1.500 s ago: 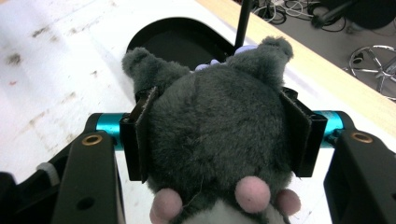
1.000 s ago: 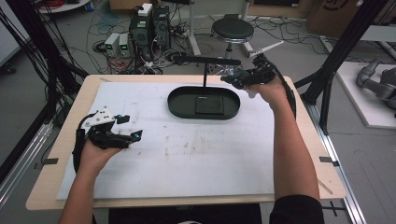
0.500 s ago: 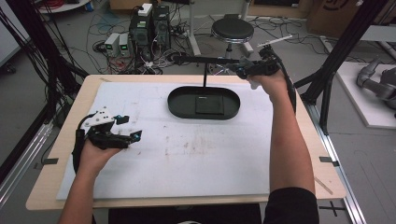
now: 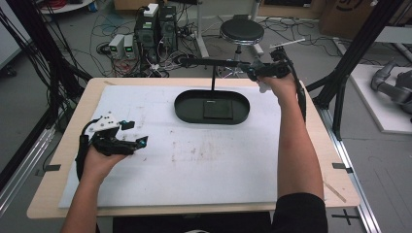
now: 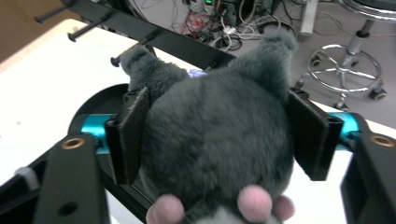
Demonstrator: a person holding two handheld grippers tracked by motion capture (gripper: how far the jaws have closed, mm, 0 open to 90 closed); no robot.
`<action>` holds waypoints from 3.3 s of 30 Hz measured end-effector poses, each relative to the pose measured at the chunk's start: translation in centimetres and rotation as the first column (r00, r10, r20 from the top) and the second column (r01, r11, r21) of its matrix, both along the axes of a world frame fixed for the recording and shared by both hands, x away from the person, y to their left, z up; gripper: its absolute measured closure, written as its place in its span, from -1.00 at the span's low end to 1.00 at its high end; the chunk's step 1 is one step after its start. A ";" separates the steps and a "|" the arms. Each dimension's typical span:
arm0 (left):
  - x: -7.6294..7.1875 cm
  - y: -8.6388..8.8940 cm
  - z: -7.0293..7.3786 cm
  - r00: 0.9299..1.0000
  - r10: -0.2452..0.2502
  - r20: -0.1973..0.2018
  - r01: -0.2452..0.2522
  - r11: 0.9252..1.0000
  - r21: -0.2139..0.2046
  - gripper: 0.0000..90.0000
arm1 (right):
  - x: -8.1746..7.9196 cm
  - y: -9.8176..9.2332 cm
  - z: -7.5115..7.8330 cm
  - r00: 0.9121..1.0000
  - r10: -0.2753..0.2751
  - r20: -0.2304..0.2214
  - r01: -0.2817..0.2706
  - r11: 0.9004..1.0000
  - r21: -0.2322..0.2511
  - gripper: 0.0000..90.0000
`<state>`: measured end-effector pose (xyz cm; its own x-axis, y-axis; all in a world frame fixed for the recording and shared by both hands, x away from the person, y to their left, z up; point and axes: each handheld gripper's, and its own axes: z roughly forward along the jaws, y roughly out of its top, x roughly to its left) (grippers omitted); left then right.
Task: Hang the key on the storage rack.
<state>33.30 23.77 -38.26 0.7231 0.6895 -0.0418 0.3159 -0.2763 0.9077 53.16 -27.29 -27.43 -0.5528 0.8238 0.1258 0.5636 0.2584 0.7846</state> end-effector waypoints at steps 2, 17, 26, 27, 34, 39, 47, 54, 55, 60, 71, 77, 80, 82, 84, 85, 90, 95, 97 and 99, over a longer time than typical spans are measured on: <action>0.0 -0.1 0.0 1.000 -0.002 -0.005 0.002 1.000 -0.002 -0.58 | -0.1 0.1 0.0 1.000 -0.017 0.002 0.017 0.999 -0.029 -0.51; 0.0 -0.2 0.1 1.000 -0.009 -0.003 0.009 1.000 0.001 -0.58 | -1.2 0.4 0.7 1.000 -0.002 0.025 0.004 0.997 -0.072 -0.55; 0.1 -0.4 -0.1 1.000 -0.010 -0.011 0.011 1.000 0.018 -0.58 | -3.0 -0.4 0.0 0.999 0.006 0.034 -0.003 0.996 -0.088 -0.55; 0.1 -0.4 -0.1 1.000 -0.010 -0.011 0.011 1.000 0.018 -0.58 | -3.0 -0.4 0.0 0.999 0.006 0.034 -0.003 0.996 -0.088 -0.55; 0.1 -0.8 -0.2 1.000 -0.016 -0.016 0.016 1.000 0.025 -0.58 | -5.3 -0.3 -1.0 1.000 0.023 -0.010 -0.024 0.989 -0.146 -0.59; 0.0 -0.8 -0.1 1.000 -0.019 -0.011 0.019 1.000 0.024 -0.58 | -7.3 -0.6 -1.2 0.998 0.050 0.024 -0.047 0.993 -0.112 -0.58; 0.2 -0.9 -0.4 1.000 -0.020 -0.022 0.021 1.000 0.023 -0.58 | -10.4 -1.9 -3.6 0.997 0.073 0.009 -0.071 0.991 -0.111 -0.58; 0.3 -0.9 -0.5 1.000 -0.016 -0.022 0.017 1.000 0.021 -0.58 | -12.6 -3.0 -5.2 0.995 0.101 0.024 -0.099 0.992 -0.073 -0.58; 0.3 -1.0 -0.5 0.999 -0.020 -0.027 0.020 1.000 0.019 -0.58 | -13.0 -3.1 -5.5 0.994 0.109 0.021 -0.108 0.992 -0.068 -0.58; 0.3 -1.1 -0.5 0.999 -0.020 -0.026 0.021 1.000 0.015 -0.58 | -14.7 -3.4 -7.3 0.991 0.133 0.027 -0.131 0.990 -0.041 -0.58; 0.4 -0.8 -0.8 0.999 -0.020 -0.031 0.020 1.000 0.013 -0.59 | -16.7 -3.4 -10.7 0.989 0.146 0.010 -0.146 0.989 -0.008 -0.58; 0.6 -0.7 -1.1 0.999 -0.014 -0.039 0.014 1.000 0.001 -0.59 | -18.0 -3.8 -12.2 0.986 0.166 0.023 -0.166 0.986 -0.007 -0.58; 0.6 -0.6 -1.0 0.999 -0.013 -0.040 0.013 1.000 -0.003 -0.59 | -18.5 -4.3 -12.7 0.986 0.159 0.041 -0.159 0.987 -0.001 -0.58; 0.6 -0.6 -1.1 0.999 -0.013 -0.038 0.013 1.000 -0.003 -0.59 | -18.5 -4.4 -13.0 0.987 0.155 0.041 -0.155 0.988 -0.004 -0.58; 0.7 -0.6 -1.2 0.999 -0.016 -0.045 0.016 1.000 -0.007 -0.59 | -18.4 -4.5 -13.1 0.989 0.145 0.037 -0.145 0.989 -0.007 -0.58; 0.7 -0.7 -1.3 0.999 -0.015 -0.047 0.015 1.000 -0.004 -0.59 | -18.4 -4.5 -13.1 0.989 0.145 0.037 -0.145 0.989 -0.007 -0.58; 0.8 -1.1 -1.5 0.998 -0.030 -0.052 0.030 1.000 0.000 -0.59 | -18.4 -4.7 -13.1 0.989 0.139 0.049 -0.139 0.990 -0.008 -0.58; 0.8 -1.1 -1.5 0.998 -0.036 -0.048 0.036 0.999 -0.003 -0.59 | -18.5 -5.0 -13.0 0.991 0.126 0.045 -0.126 0.992 0.000 -0.58; 0.8 -1.1 -1.5 0.998 -0.036 -0.049 0.036 0.999 0.002 -0.59 | -18.6 -5.1 -12.8 0.991 0.119 0.057 -0.120 0.993 0.007 -0.58; 0.7 -1.1 -1.5 0.998 -0.036 -0.047 0.036 0.999 -0.002 -0.59 | -18.6 -5.2 -12.6 0.992 0.113 0.064 -0.114 0.993 0.015 -0.58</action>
